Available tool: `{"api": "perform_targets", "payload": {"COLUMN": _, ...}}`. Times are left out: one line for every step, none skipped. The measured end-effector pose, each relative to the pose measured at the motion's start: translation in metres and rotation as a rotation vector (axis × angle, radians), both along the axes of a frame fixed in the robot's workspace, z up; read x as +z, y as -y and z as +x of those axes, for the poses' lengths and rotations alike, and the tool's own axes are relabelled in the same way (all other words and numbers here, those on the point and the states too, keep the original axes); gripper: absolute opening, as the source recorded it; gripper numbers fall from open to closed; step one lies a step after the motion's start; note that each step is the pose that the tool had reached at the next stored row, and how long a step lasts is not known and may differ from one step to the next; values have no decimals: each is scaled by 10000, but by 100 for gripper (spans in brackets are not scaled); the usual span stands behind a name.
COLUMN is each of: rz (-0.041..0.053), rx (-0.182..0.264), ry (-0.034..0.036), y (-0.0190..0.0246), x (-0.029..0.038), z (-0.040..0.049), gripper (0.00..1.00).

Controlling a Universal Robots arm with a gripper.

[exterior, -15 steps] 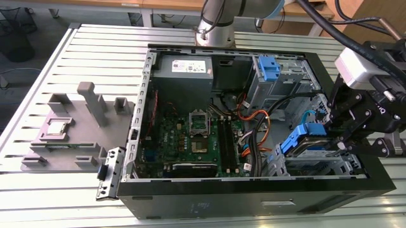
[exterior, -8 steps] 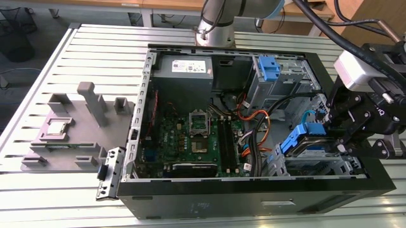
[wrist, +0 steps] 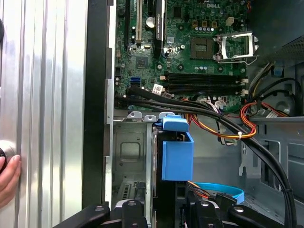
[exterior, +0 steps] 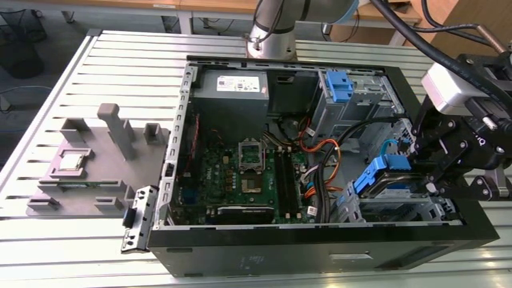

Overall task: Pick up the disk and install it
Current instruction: 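Insert the disk into the insertion slot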

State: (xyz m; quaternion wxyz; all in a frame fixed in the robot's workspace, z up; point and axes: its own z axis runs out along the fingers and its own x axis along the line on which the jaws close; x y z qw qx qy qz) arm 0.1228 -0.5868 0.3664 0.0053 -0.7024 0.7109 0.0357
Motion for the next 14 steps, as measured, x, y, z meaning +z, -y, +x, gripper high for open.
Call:
{"api": "perform_targets", "payload": {"rz": -1, "rx": 1, "ry": 0, "y": 0, "x": 0, "z": 0, "gripper": 42}}
{"api": "perform_targets", "payload": {"rz": 0, "rx": 1, "ry": 0, "y": 0, "x": 0, "z": 0, "gripper": 42}}
{"api": "perform_targets", "payload": {"rz": 0, "rx": 0, "ry": 0, "y": 0, "x": -1, "z": 0, "gripper": 42}}
{"api": "perform_targets", "payload": {"rz": -1, "rx": 0, "ry": 0, "y": 0, "x": -1, "z": 0, "gripper": 42}}
{"api": "perform_targets", "payload": {"rz": 1, "rx": 1, "ry": 0, "y": 0, "x": -1, "z": 0, "gripper": 42}}
{"api": "perform_targets", "payload": {"rz": 4, "rx": 0, "ry": 0, "y": -1, "x": -2, "z": 0, "gripper": 40}}
{"api": "perform_targets", "payload": {"rz": 0, "rx": -1, "ry": -1, "y": -1, "x": -1, "z": 0, "gripper": 35}}
{"api": "perform_targets", "payload": {"rz": -1, "rx": -1, "ry": 0, "y": 0, "x": -1, "z": 0, "gripper": 35}}
{"api": "perform_targets", "payload": {"rz": -1, "rx": 0, "ry": 0, "y": 0, "x": -2, "z": 0, "gripper": 35}}
{"api": "perform_targets", "payload": {"rz": 0, "rx": 0, "ry": 0, "y": 0, "x": -2, "z": 0, "gripper": 35}}
{"api": "perform_targets", "payload": {"rz": 0, "rx": 0, "ry": 0, "y": 0, "x": -2, "z": 0, "gripper": 35}}
{"api": "perform_targets", "payload": {"rz": -1, "rx": 0, "ry": 0, "y": 0, "x": -3, "z": 0, "gripper": 35}}
{"api": "perform_targets", "payload": {"rz": 0, "rx": 0, "ry": 0, "y": 0, "x": -3, "z": 0, "gripper": 35}}
{"api": "perform_targets", "payload": {"rz": -1, "rx": 0, "ry": 0, "y": 0, "x": -3, "z": 0, "gripper": 35}}
